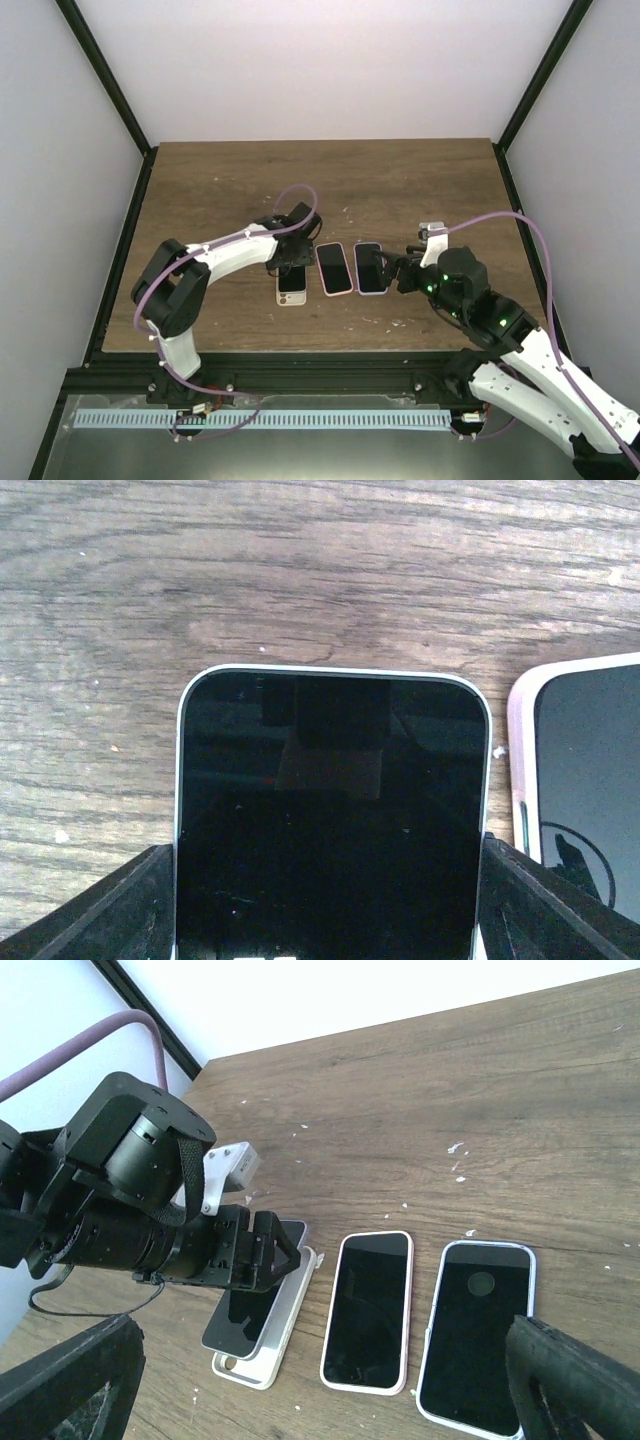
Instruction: Put the phone into the phone case
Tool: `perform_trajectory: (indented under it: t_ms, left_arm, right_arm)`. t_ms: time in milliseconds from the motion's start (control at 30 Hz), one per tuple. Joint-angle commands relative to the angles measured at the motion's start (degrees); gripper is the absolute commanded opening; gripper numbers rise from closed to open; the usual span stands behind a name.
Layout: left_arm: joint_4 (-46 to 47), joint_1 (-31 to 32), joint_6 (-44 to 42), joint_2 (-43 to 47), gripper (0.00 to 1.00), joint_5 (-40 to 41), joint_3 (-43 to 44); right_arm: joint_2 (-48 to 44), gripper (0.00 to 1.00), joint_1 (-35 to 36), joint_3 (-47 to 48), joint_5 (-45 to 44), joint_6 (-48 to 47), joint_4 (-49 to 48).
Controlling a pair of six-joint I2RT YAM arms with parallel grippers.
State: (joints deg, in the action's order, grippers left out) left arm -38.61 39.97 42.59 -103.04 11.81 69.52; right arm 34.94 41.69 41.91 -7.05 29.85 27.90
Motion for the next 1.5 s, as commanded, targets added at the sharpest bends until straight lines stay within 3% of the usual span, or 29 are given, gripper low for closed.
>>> perform_trajectory:
  t_ms: [0,467,800,1033,1467]
  left_arm:
    - [1.6,1.3,2.4,1.1,0.53,1.7,-0.5]
    - [3.0,1.4,2.3,-1.1,0.53,2.2,-2.1]
    - [2.7,1.4,2.1,-3.1,0.63,2.8,-1.8]
    - [1.6,1.4,1.6,-2.9,0.63,3.4,-1.5]
    - [0.8,2.1,2.4,-0.9,0.76,3.9,-2.4]
  right_arm:
    - [-0.5,1.00,-0.4,-0.2,0.4,1.1,0.1]
    - [-1.2,1.00,-0.4,0.2,0.3,1.3,0.8]
    - [-1.2,1.00,-0.4,-0.1,0.4,1.6,0.6]
    - [-0.9,1.00,-0.4,-0.2,0.4,1.7,0.3]
    - [-0.7,1.00,-0.4,-0.5,0.5,1.9,0.3]
